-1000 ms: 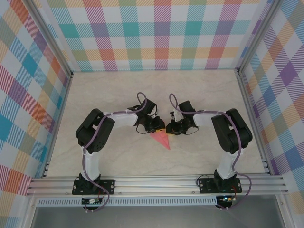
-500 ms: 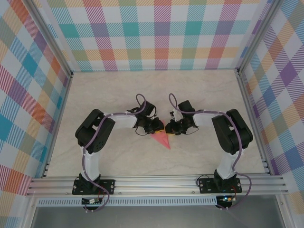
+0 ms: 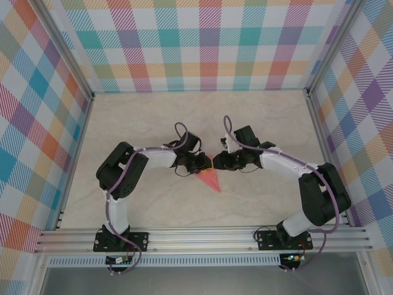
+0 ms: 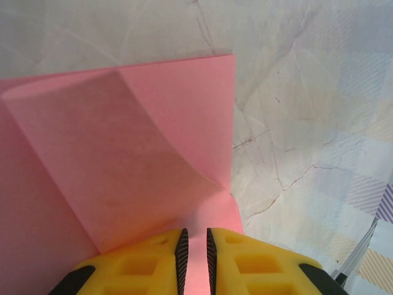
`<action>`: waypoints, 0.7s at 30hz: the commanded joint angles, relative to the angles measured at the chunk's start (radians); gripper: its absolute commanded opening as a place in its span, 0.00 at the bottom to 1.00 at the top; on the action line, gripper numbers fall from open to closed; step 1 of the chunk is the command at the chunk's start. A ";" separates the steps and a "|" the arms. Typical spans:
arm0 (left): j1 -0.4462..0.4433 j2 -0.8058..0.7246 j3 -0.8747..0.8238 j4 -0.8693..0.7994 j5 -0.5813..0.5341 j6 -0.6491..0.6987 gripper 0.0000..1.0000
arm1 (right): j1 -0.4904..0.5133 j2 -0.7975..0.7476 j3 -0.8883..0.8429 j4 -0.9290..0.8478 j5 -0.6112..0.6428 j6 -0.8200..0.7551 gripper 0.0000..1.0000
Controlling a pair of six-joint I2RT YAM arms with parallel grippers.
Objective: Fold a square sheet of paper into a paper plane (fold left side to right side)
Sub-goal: Fourth fold the wing at the center of the table.
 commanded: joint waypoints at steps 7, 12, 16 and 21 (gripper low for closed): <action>-0.011 0.011 -0.052 -0.121 -0.081 0.000 0.20 | 0.089 0.091 -0.072 0.060 -0.038 0.079 0.28; -0.011 0.008 -0.054 -0.125 -0.081 0.003 0.20 | 0.088 0.117 -0.076 0.040 -0.004 0.069 0.28; -0.011 0.008 -0.054 -0.124 -0.083 0.002 0.20 | 0.089 0.122 -0.081 0.020 0.024 0.059 0.28; -0.011 0.011 -0.049 -0.129 -0.083 0.006 0.20 | 0.091 0.143 -0.087 0.007 0.040 0.052 0.28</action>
